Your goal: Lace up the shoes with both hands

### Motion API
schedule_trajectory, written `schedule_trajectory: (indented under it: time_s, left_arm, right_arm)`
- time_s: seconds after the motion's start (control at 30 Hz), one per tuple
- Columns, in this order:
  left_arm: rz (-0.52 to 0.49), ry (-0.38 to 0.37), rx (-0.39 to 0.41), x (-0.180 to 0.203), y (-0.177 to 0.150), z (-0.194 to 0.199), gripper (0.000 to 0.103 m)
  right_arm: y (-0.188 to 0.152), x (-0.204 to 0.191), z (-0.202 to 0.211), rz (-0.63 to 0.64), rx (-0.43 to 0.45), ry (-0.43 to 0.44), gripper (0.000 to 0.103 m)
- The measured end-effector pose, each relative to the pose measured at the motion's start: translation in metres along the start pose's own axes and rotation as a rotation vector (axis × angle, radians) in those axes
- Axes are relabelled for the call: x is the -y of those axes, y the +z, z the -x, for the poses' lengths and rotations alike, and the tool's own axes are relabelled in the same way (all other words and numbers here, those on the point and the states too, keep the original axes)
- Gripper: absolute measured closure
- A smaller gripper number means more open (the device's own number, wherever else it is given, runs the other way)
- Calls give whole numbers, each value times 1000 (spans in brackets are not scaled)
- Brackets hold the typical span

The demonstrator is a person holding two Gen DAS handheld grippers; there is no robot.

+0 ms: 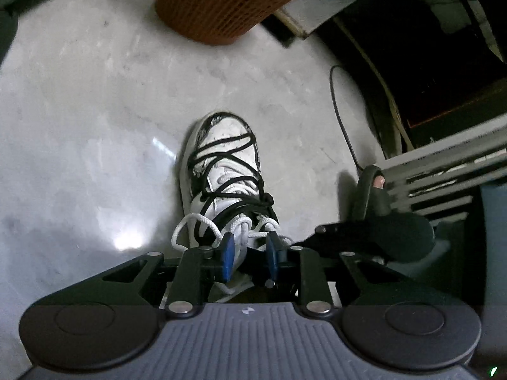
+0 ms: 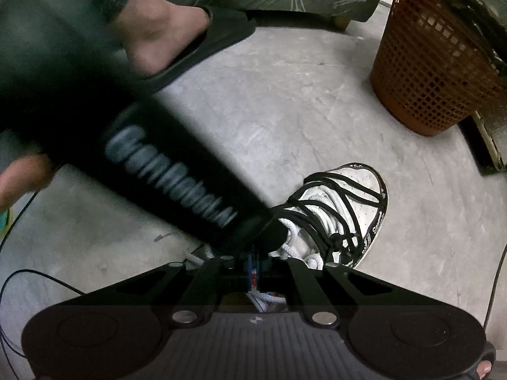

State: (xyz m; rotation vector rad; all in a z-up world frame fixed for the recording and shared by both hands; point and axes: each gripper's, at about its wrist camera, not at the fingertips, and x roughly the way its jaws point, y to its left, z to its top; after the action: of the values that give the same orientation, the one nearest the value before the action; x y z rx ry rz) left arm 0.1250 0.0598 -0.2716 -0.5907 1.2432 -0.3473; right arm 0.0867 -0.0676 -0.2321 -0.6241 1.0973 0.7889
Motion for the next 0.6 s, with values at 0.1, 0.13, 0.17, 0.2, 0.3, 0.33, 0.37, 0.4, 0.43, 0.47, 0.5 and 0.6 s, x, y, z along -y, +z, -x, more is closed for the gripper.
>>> schedule_trajectory:
  time_s: [0.1, 0.13, 0.17, 0.2, 0.3, 0.33, 0.37, 0.4, 0.43, 0.47, 0.5, 0.6]
  left_arm:
    - [25, 35, -64, -2, 12, -10, 76]
    - [27, 52, -85, -2, 15, -13, 75]
    - [18, 86, -102, 0, 18, -17, 71]
    - [10, 113, -115, 1, 21, -19, 69]
    - [-83, 136, -86, 12, 20, -19, 84]
    - [-100, 144, -81, 15, 18, -20, 84]
    - [-116, 152, -77, 19, 15, -20, 85]
    - [-123, 157, -73, 21, 14, -21, 86]
    - [-107, 156, -74, 20, 14, -22, 86]
    - [-104, 153, -76, 19, 14, -22, 86]
    - [-99, 149, -78, 18, 15, -22, 86]
    - [-61, 135, -72, 11, 20, -16, 86]
  right_arm:
    - [-2, -3, 2, 14, 9, -10, 101]
    - [-2, -4, 2, 16, 12, -14, 101]
    - [-3, -5, 3, 16, 15, -12, 101]
    - [-2, -6, 3, 17, 16, -16, 101]
    - [-2, -7, 3, 12, 16, -24, 101]
    - [-1, -7, 3, 7, 7, -24, 101]
    - [-1, -8, 3, 10, 0, -31, 101]
    - [-1, -9, 2, 13, -6, -37, 101]
    - [-1, -9, 2, 14, -10, -47, 101]
    - [-1, -9, 2, 7, -13, -52, 101]
    - [-1, -9, 3, 3, -15, -53, 101]
    - [1, -12, 5, 8, -24, -67, 101]
